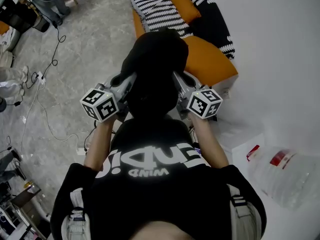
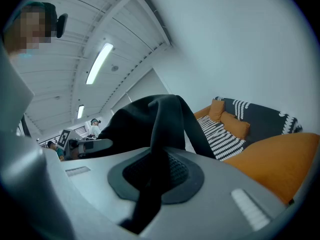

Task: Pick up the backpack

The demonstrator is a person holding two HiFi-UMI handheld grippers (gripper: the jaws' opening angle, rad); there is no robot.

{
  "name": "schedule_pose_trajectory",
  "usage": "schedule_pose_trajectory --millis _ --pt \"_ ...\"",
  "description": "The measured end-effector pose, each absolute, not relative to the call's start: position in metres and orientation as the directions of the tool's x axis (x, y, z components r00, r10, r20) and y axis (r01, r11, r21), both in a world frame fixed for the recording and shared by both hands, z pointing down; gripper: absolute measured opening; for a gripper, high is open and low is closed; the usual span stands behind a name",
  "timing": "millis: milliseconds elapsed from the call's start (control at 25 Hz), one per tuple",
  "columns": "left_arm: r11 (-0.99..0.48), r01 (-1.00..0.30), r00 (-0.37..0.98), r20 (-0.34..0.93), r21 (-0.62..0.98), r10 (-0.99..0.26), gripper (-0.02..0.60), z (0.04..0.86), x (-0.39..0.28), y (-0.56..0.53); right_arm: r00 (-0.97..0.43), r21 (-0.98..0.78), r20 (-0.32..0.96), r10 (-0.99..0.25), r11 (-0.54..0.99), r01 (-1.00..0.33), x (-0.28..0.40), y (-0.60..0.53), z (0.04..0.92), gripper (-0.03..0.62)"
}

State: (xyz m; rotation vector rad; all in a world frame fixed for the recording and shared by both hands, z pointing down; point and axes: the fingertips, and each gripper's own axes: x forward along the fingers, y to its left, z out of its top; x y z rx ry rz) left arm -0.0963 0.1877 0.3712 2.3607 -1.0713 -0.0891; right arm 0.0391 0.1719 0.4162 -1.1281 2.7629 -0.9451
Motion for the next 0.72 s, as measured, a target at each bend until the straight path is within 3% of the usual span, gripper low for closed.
schedule_pose_trajectory --millis 720 --pt "-0.55 -0.713 0.671 0.195 0.434 -0.716 0.007 0.3695 -0.093 0.1836 -0.735 -0.509 0.225 -0.639 0.566 -0.648 0.0348 0.1661 0.4133 0.023"
